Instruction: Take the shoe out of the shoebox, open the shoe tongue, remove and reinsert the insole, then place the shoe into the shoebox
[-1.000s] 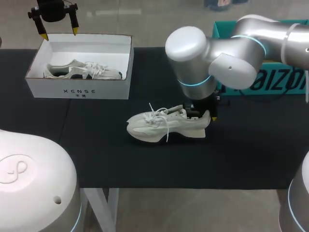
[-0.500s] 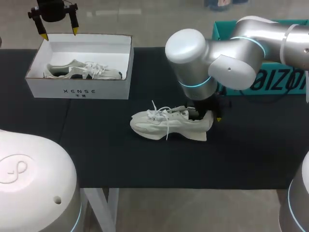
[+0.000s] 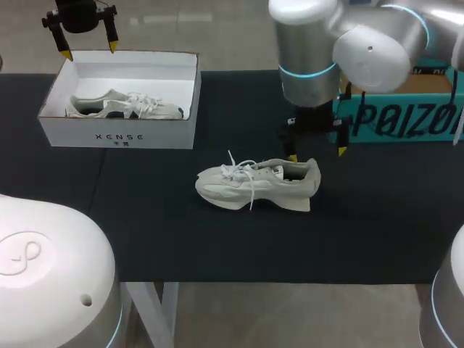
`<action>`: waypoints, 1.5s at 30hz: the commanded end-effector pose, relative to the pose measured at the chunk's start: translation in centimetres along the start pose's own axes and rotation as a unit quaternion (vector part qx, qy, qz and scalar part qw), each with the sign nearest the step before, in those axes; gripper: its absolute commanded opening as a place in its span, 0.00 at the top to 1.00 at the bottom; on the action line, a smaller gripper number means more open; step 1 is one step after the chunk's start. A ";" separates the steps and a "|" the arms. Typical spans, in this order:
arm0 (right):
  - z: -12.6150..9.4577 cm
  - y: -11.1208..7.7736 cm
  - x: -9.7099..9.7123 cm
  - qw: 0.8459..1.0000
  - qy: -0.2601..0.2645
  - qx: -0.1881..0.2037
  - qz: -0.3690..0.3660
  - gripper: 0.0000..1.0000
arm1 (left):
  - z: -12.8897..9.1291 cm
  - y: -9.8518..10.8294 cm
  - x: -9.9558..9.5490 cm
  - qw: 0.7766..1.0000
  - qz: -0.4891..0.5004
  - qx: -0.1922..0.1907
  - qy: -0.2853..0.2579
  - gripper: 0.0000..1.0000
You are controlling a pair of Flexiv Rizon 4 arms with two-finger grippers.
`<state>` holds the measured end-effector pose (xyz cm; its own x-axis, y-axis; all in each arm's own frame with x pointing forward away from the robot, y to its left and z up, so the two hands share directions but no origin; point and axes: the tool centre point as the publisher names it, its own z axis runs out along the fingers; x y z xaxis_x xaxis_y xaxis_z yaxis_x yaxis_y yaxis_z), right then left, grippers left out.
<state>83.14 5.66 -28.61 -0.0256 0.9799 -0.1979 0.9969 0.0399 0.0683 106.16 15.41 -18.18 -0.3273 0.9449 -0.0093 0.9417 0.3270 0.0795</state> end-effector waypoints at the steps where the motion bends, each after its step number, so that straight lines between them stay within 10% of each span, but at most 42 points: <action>1: -0.6 0.6 -0.8 0.992 0.023 0.063 -0.110 0.00 | -0.1 0.0 0.0 1.000 0.000 0.000 0.000 0.00; 29: -0.6 0.6 -0.8 0.992 0.023 0.063 -0.110 0.00 | -0.1 0.0 0.0 1.000 0.000 0.000 0.000 0.00; 31: -1.7 1.3 0.0 0.973 0.120 -0.055 -0.192 0.00 | -0.1 0.0 0.0 1.000 0.000 0.000 0.000 0.00; 33: -3.8 0.6 0.6 0.907 0.196 -0.181 -0.324 0.00 | -0.1 0.0 0.0 1.000 0.000 0.000 0.000 0.00; 45: -3.8 0.6 0.6 0.907 0.196 -0.181 -0.324 0.00 | -0.1 0.0 0.0 1.000 0.000 0.000 0.000 0.00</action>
<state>84.13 8.39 -24.56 -0.5381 0.8427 -0.0182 0.8378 0.5371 0.0980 106.16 15.41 -18.18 -0.3273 0.9449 -0.0093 0.9417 0.3270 0.0795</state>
